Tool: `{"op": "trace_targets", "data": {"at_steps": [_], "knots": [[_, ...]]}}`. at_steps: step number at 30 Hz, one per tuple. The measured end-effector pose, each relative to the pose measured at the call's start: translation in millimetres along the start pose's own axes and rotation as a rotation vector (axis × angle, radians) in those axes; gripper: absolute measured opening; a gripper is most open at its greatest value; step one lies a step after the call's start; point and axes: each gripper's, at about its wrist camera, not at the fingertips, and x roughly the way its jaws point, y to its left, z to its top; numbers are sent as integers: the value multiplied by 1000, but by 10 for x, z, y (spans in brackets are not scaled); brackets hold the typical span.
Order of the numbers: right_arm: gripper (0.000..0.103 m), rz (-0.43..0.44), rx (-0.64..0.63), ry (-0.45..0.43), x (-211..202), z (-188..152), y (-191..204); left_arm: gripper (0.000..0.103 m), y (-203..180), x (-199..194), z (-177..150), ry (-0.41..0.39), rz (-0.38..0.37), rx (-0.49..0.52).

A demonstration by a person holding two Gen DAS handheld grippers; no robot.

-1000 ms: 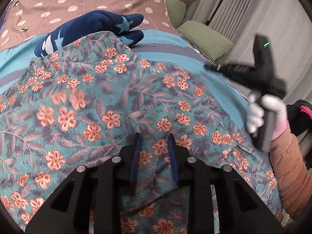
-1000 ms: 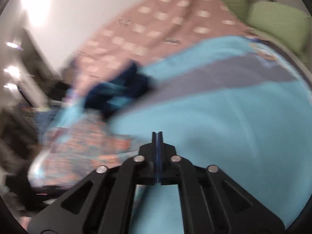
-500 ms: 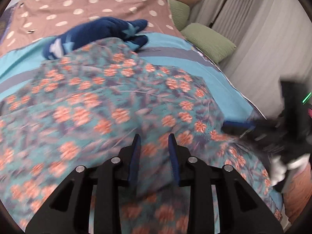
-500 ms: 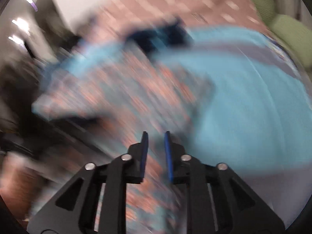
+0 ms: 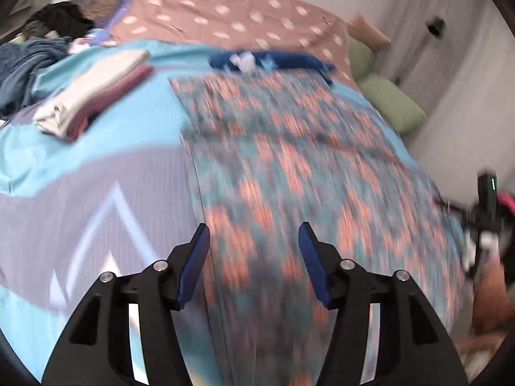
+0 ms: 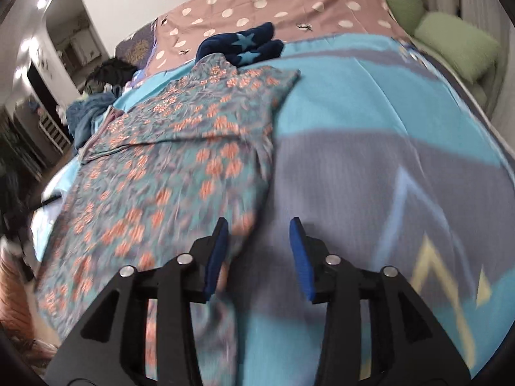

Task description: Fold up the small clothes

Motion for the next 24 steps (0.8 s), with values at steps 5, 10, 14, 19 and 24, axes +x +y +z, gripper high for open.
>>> {"op": "trace_targets", "data": {"at_steps": [5,10,14,19,24], "knots": [[51,87,83,-7,-288,-347,-71,68,-170,-103,-352,17,-14,80],[55,112,76,2,-476,-657,-23,68,-146,-260,-557,14,-58,52],[56,161,120,-1,-694,-942,-87,68,-116,-408,-749,10,-117,13],[56,202,149,-2,-937,-1255,-148,68,-109,-614,-1029,8,-180,-30],[56,306,206,16,-1056,-1473,-248,68,-129,-701,-1172,35,-227,-24]]}}
